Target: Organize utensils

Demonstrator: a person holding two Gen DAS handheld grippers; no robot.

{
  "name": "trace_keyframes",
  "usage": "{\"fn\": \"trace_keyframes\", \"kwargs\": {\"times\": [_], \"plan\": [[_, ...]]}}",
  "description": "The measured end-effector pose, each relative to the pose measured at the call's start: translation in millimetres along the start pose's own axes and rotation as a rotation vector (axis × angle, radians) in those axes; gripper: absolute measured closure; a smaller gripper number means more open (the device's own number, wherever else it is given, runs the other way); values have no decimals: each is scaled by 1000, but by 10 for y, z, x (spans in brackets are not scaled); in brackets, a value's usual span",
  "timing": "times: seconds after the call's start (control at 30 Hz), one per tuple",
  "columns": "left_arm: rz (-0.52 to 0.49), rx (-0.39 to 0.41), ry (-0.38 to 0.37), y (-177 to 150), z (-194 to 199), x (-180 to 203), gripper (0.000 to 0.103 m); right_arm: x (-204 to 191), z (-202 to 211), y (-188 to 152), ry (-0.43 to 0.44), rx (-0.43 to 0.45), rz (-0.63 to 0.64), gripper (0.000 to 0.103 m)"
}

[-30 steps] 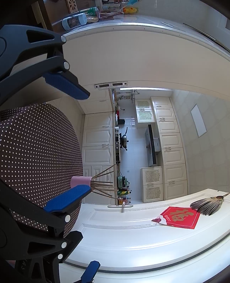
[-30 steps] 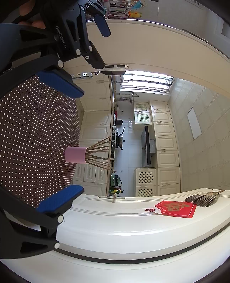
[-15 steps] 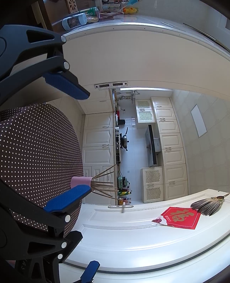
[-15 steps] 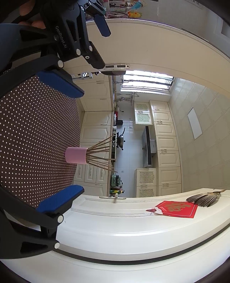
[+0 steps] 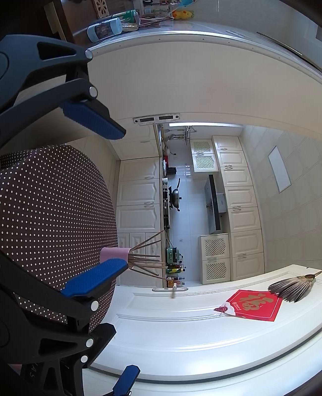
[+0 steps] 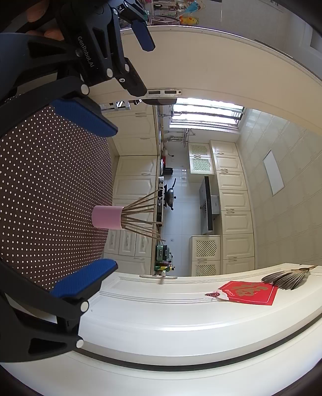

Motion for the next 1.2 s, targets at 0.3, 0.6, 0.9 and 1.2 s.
{"fn": "trace_keyframes", "kwargs": {"times": [0.3, 0.6, 0.9, 1.2], "plan": [[-1, -2, 2, -6, -5, 12, 8, -10, -18, -38, -1, -6, -7, 8], [0, -7, 1, -27, -27, 24, 8, 2, -30, -51, -1, -8, -11, 8], [1, -11, 3, -50, -56, 31, 8, -4, -39, -70, 2, -11, -16, 8], [-2, -26, 6, -108, -139, 32, 8, -16, -100, -100, 5, -24, -25, 8]]}}
Point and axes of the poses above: each gripper's, at about its wrist camera, not at the fingertips, and z roughly against the way its jaws point, x to its right, y to its top, the point moved 6 cm from there along -z, roughly the way its jaws point, and after that the axes turned 15 degrees about z, right-handed, at the moved point
